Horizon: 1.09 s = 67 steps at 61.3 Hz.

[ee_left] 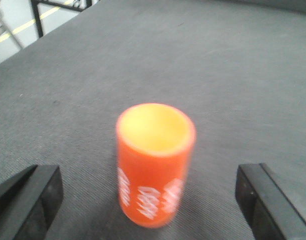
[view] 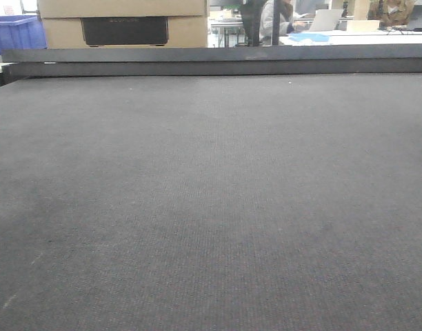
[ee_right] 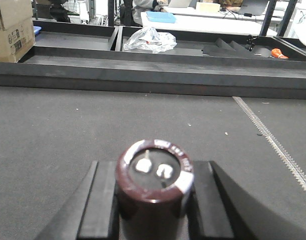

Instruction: Place cylindrical capacitor in blue bin on shelf

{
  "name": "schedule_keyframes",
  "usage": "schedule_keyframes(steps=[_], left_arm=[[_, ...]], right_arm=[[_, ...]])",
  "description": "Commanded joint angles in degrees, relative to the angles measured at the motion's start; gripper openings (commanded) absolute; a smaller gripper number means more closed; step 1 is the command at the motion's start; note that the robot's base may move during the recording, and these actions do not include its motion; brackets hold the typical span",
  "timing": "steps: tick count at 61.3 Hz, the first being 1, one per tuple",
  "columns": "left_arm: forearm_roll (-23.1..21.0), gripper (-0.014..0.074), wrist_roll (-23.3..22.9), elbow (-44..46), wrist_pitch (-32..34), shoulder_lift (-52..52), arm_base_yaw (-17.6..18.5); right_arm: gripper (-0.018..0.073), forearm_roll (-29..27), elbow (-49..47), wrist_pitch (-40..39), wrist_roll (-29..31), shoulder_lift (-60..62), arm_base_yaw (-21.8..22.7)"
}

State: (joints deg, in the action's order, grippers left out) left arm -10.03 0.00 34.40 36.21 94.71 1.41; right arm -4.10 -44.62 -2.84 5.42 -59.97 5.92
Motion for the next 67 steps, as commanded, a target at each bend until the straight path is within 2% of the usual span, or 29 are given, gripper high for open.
schedule_keyframes(steps=[1, 18, 31, 38, 54, 59, 67], left_arm=[[0.12, 0.0608, 0.00, 2.92, 1.15, 3.42, -0.38], [0.28, 0.0608, 0.00, 10.22, 0.82, 12.25, -0.63], [0.05, 0.0588, 0.00, 11.16, 1.63, 14.16, -0.63], [0.05, 0.0460, 0.00, 11.16, 2.21, 14.16, -0.63], [0.21, -0.0100, 0.00, 11.21, 0.07, 10.57, -0.63], [1.73, -0.0111, 0.00, 11.21, -2.09, 6.39, -0.63], [9.26, -0.0111, 0.00, 12.92, -12.31, -2.07, -0.35]], right_arm=[[-0.0162, 0.49, 0.10, -1.31, 0.04, 0.55, 0.09], [-0.0162, 0.49, 0.10, -0.97, 0.04, 0.55, 0.09], [-0.0162, 0.49, 0.10, -0.29, 0.04, 0.55, 0.09], [-0.0162, 0.49, 0.10, 0.35, 0.04, 0.55, 0.09], [-0.0162, 0.49, 0.10, 1.31, 0.04, 0.55, 0.09], [-0.0162, 0.49, 0.10, 1.69, 0.04, 0.55, 0.09], [-0.0162, 0.49, 0.10, 5.25, 0.04, 0.55, 0.02]])
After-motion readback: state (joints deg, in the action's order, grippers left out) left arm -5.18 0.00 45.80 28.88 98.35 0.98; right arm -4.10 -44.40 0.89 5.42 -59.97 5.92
